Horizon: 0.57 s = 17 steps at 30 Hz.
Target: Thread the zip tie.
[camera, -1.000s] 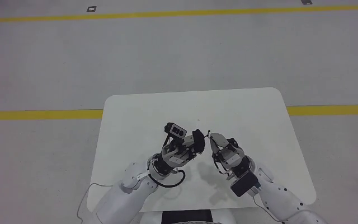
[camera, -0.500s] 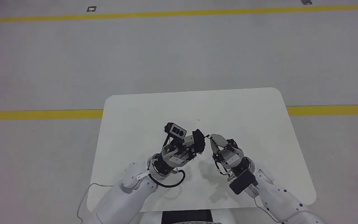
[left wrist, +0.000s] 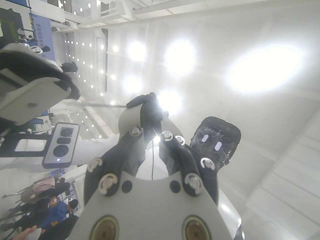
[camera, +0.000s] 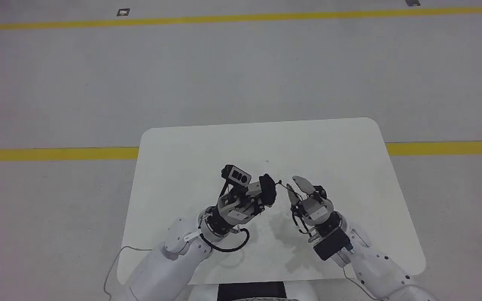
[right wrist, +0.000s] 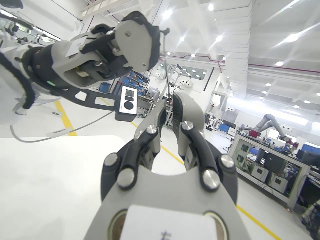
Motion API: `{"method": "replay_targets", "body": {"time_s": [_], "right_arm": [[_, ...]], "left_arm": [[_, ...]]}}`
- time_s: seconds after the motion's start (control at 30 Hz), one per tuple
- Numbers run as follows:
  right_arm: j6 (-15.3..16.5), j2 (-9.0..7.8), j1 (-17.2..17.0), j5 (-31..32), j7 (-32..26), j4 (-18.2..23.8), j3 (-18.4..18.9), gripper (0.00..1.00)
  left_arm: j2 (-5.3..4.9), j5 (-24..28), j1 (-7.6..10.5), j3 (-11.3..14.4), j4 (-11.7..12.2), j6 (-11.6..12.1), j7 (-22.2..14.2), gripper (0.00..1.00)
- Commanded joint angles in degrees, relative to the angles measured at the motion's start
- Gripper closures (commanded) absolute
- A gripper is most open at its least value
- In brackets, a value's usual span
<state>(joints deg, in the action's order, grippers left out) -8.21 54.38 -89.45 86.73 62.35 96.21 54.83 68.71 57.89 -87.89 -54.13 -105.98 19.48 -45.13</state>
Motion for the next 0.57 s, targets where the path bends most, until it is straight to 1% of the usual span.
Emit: {"method": "replay_targets", "body": {"time_s": [0.0, 0.1, 0.17, 0.3, 0.33, 0.43, 0.5, 0.53], "right_arm": [[0.7, -0.18, -1.0, -2.2, 1.2, 0.5, 2.0, 0.0], [2.2, -0.57, -3.2, -5.4, 3.1, 2.0, 5.5, 0.0], [4.0, -0.9, -5.1, -7.8, 4.4, 3.4, 8.2, 0.0], [6.9, -1.61, -8.9, -9.9, 5.7, 6.5, 13.4, 0.0], [7.2, -1.72, -9.7, -9.9, 5.8, 7.1, 14.5, 0.0], [8.4, -1.85, -11.5, -11.2, 5.9, 9.7, 17.1, 0.0], [9.4, -1.85, -12.0, -11.4, 5.5, 11.2, 18.1, 0.0], [9.4, -1.85, -12.0, -11.4, 5.5, 11.2, 18.1, 0.0]], "left_arm": [[0.0, 0.0, 0.0, 0.0, 0.0, 0.0, 0.0, 1.0], [0.0, 0.0, 0.0, 0.0, 0.0, 0.0, 0.0, 1.0], [0.0, 0.0, 0.0, 0.0, 0.0, 0.0, 0.0, 1.0], [0.0, 0.0, 0.0, 0.0, 0.0, 0.0, 0.0, 1.0], [0.0, 0.0, 0.0, 0.0, 0.0, 0.0, 0.0, 1.0], [0.0, 0.0, 0.0, 0.0, 0.0, 0.0, 0.0, 1.0], [0.0, 0.0, 0.0, 0.0, 0.0, 0.0, 0.0, 1.0], [0.0, 0.0, 0.0, 0.0, 0.0, 0.0, 0.0, 1.0]]}}
